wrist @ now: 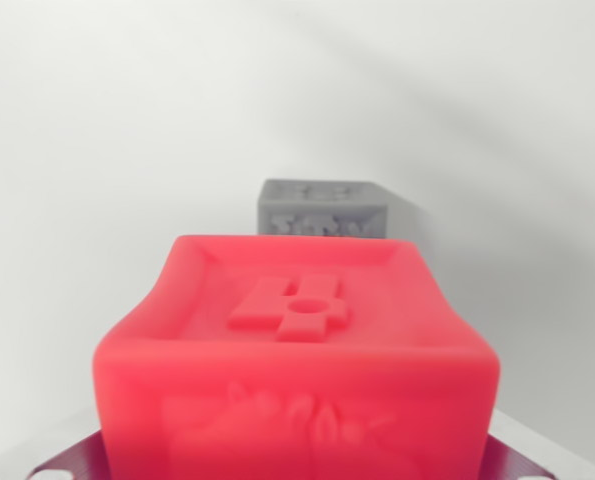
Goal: Destack cube
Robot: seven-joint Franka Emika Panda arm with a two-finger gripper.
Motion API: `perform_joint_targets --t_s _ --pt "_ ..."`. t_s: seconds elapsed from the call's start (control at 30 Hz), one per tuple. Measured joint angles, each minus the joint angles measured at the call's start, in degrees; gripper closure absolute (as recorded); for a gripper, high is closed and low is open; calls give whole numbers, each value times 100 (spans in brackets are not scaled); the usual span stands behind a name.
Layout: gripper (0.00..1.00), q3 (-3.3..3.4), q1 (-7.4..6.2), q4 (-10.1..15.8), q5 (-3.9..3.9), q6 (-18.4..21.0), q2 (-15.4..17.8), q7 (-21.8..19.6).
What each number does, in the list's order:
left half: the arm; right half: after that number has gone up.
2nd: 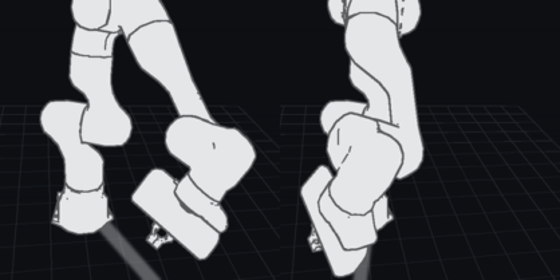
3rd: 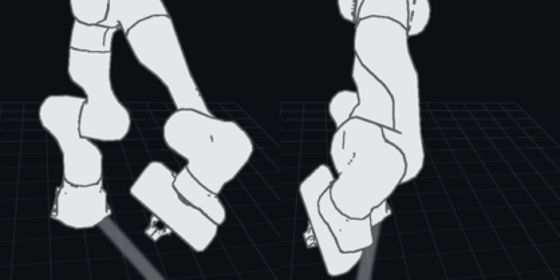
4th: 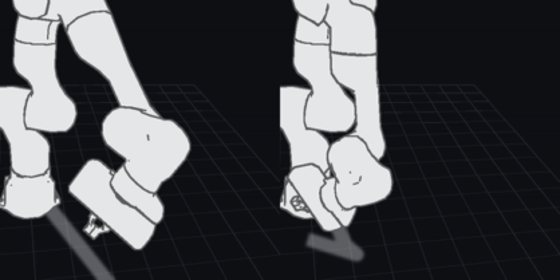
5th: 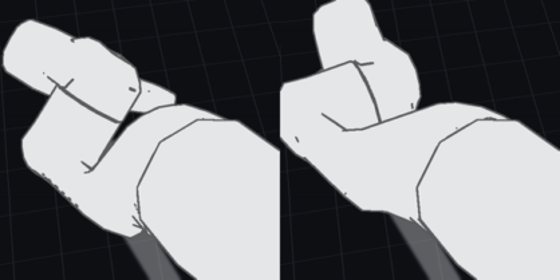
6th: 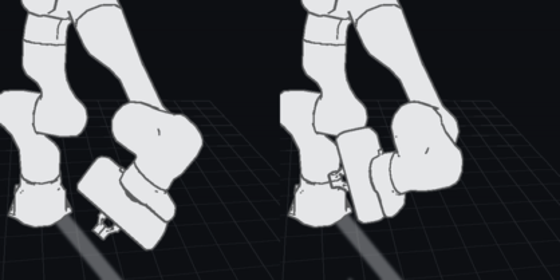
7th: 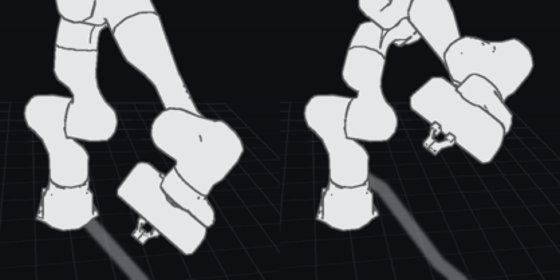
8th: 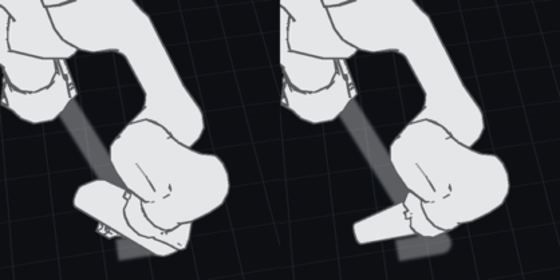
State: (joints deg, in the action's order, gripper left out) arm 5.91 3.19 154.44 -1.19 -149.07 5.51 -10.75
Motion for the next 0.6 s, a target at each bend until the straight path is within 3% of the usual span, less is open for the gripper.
perform_joint_targets --t_s 0.6 --pt "100 -193 -232 -239 52 31 -208 -496"
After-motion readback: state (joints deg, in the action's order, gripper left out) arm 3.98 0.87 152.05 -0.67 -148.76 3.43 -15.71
